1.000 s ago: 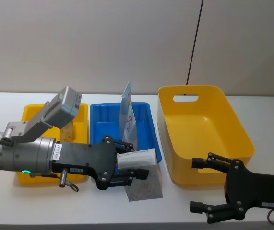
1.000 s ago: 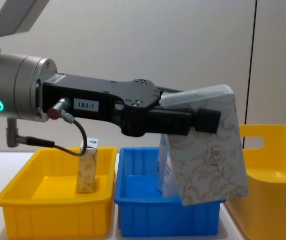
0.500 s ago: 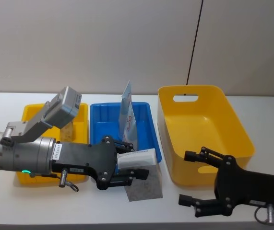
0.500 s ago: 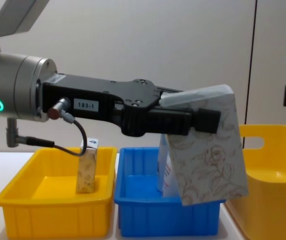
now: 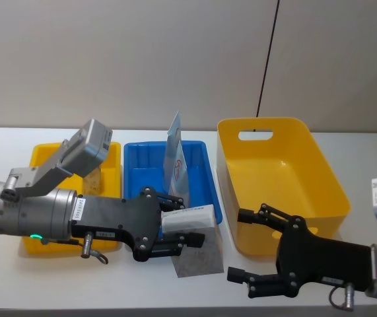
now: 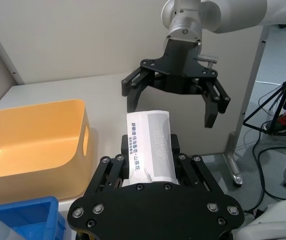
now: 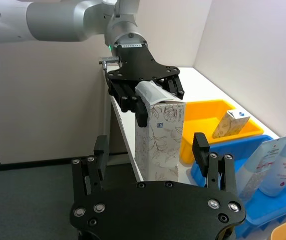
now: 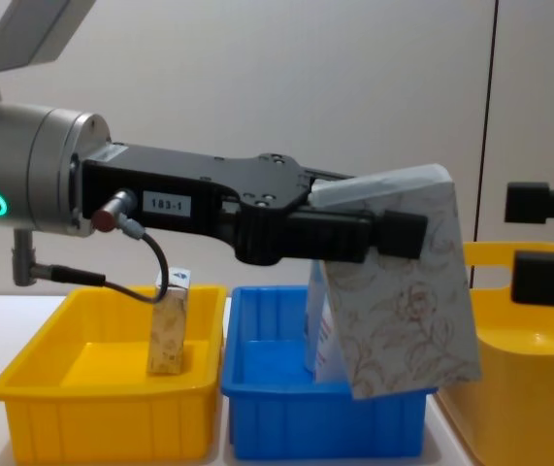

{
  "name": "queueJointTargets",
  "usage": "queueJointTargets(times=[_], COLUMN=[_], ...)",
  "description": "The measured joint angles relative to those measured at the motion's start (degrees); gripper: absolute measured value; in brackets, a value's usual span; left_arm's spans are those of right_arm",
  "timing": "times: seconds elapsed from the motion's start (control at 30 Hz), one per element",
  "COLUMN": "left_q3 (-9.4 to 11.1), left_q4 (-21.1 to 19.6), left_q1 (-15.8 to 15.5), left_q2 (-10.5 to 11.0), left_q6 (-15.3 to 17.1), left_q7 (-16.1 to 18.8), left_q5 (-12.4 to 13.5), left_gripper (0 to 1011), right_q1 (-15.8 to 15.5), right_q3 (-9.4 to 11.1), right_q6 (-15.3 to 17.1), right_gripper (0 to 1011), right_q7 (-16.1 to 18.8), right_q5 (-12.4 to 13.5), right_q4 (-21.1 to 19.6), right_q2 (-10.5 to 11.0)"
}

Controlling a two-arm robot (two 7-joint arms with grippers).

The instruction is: Bimanual collaborative sorting of washing and personal care products

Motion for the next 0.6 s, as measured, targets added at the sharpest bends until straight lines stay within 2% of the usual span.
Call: queueJointTargets(times=[0.6], left_q3=[0.00], left_q4=[0.00], left_q1=[0.00], left_q2=[0.00], left_q6=[0.00], left_q7=[0.00], left_q5=[0.00], left_gripper=[365], right_q1=[4.44], right_q3=[-4.56], right_q6=[-1.04], right_gripper=[1003], right_q7=[-0.30], right_q5=[-2.30], right_q4=[4.59], right_q2=[-3.16])
